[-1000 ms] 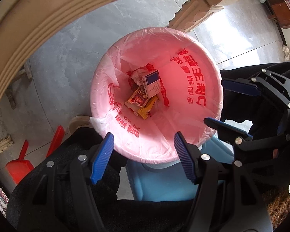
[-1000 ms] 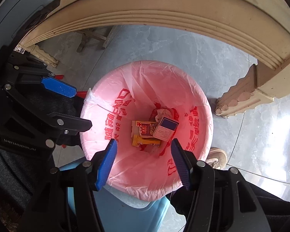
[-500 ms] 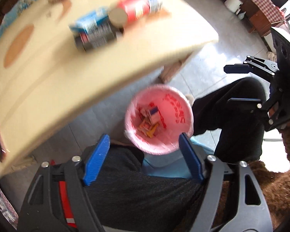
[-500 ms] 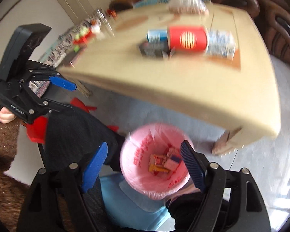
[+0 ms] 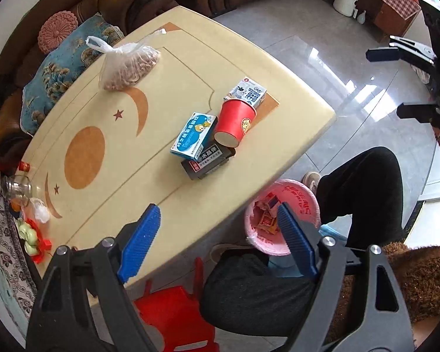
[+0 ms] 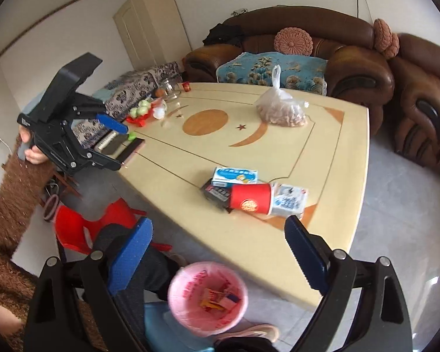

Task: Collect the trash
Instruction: 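Move both open grippers back up over the table toward the red cup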

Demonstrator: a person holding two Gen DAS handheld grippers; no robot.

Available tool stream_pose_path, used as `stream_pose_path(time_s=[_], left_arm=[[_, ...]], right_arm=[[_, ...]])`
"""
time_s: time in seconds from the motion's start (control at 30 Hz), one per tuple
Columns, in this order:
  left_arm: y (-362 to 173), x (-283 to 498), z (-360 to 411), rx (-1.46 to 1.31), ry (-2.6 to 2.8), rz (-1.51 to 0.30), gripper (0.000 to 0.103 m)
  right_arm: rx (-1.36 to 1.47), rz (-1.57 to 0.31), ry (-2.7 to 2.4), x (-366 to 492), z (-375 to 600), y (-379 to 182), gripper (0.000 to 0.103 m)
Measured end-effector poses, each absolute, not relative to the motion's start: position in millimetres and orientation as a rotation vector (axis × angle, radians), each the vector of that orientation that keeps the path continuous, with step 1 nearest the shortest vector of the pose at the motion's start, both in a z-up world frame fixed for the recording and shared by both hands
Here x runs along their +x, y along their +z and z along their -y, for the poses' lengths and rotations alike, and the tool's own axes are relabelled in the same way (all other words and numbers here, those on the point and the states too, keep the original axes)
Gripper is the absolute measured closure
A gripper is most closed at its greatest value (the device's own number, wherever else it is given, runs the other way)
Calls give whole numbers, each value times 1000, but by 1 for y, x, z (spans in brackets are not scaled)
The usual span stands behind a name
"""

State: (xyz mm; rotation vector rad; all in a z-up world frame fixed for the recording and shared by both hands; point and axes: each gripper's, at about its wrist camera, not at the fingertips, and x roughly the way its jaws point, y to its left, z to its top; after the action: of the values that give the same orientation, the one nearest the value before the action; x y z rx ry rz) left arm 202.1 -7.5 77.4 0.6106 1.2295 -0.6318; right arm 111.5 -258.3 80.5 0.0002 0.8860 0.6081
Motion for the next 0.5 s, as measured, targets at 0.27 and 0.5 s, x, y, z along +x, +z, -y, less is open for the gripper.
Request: stream_pose_path(time_s=[0.27, 0.5], left_arm=[[37, 258, 31, 694, -671, -1304, 23], [-9, 297, 36, 719, -674, -1383, 23]], right_arm=[[-82, -930, 687, 161, 255, 76, 14], [-85, -1009, 759, 203, 248, 31, 14]])
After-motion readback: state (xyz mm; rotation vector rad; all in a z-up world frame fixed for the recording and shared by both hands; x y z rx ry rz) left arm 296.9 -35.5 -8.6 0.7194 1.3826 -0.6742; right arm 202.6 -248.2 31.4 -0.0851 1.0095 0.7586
